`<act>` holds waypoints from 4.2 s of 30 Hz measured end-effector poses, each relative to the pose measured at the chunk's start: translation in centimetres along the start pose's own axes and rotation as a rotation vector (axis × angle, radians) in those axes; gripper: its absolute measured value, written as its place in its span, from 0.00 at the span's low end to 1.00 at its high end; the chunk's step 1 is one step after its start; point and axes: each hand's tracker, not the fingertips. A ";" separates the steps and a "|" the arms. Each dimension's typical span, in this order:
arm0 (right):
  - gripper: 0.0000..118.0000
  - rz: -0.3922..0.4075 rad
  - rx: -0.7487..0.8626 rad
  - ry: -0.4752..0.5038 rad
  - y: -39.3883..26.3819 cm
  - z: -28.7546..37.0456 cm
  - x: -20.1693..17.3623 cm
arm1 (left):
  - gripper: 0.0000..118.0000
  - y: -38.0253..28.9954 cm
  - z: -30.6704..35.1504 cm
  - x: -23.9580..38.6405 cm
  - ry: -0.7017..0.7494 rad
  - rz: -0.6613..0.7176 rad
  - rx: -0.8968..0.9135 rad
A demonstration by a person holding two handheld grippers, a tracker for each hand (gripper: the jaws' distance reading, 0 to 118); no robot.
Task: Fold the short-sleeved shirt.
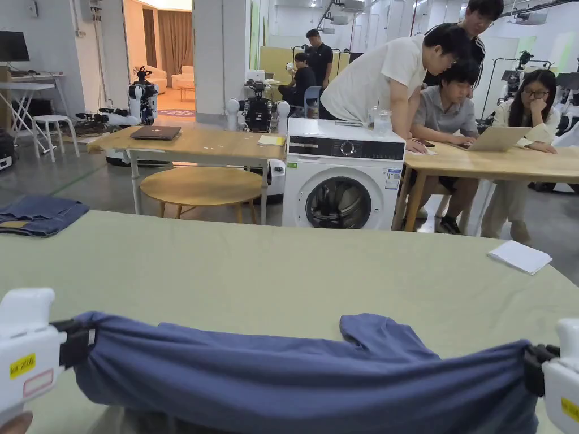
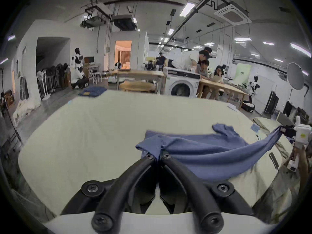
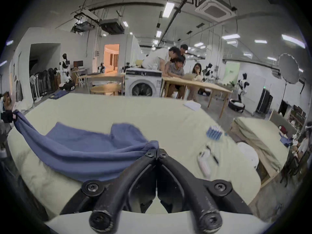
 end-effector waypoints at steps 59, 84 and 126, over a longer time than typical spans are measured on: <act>0.00 -0.075 0.213 0.113 -7.6 2.1 -12.2 | 0.00 -6.8 -0.7 8.2 0.107 -0.156 0.007; 0.00 -0.005 0.060 0.136 -9.7 0.9 -12.1 | 0.42 -14.7 -4.5 -1.8 0.141 -0.061 -0.560; 0.04 -0.094 -0.325 0.182 -8.9 -0.4 -0.5 | 0.01 -8.3 -1.6 -1.4 0.015 0.046 -0.373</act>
